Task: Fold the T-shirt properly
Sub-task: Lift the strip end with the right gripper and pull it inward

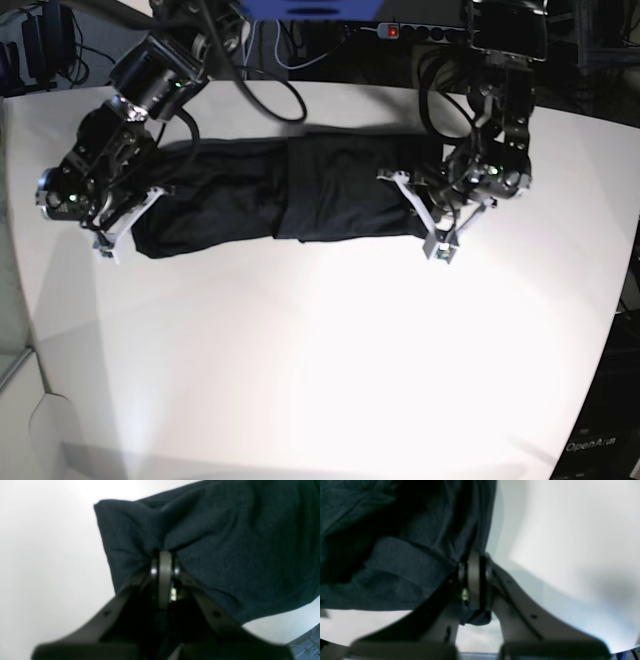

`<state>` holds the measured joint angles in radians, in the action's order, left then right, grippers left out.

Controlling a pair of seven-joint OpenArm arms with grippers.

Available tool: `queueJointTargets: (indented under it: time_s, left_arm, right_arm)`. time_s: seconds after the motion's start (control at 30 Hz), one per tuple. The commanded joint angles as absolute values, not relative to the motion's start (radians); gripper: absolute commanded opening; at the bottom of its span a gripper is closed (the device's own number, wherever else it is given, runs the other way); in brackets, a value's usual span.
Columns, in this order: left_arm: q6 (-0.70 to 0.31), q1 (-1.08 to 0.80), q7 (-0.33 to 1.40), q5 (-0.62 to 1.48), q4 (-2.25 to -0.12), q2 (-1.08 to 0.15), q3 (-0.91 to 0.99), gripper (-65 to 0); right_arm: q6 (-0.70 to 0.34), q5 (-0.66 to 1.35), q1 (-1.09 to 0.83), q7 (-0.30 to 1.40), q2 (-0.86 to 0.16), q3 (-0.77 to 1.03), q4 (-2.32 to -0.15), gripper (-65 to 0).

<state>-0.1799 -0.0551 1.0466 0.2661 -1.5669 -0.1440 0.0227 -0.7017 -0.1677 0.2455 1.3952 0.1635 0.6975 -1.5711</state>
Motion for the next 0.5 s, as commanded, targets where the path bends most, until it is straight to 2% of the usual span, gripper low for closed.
queueJointTargets:
  time_s: [0.0,0.23,0.47]
  left_arm:
    - [-0.160,-0.058,1.095,0.214,-1.567,-0.156,0.027,-65.0]
    - [-0.160,-0.028,1.095,0.219,-1.567,-0.147,0.027,-65.0]
    - [-0.160,-0.001,1.098,0.222,-1.583,-0.143,0.024,-65.0]
  right_arm:
    - [-0.698,-0.163,0.268,1.396,0.157,0.694,-1.592,-64.7]
    - [-0.698,-0.163,0.272,1.396,0.157,0.687,-1.595,-64.7]
    - [-0.698,-0.168,0.259,1.396,0.157,0.578,-1.595,-64.7]
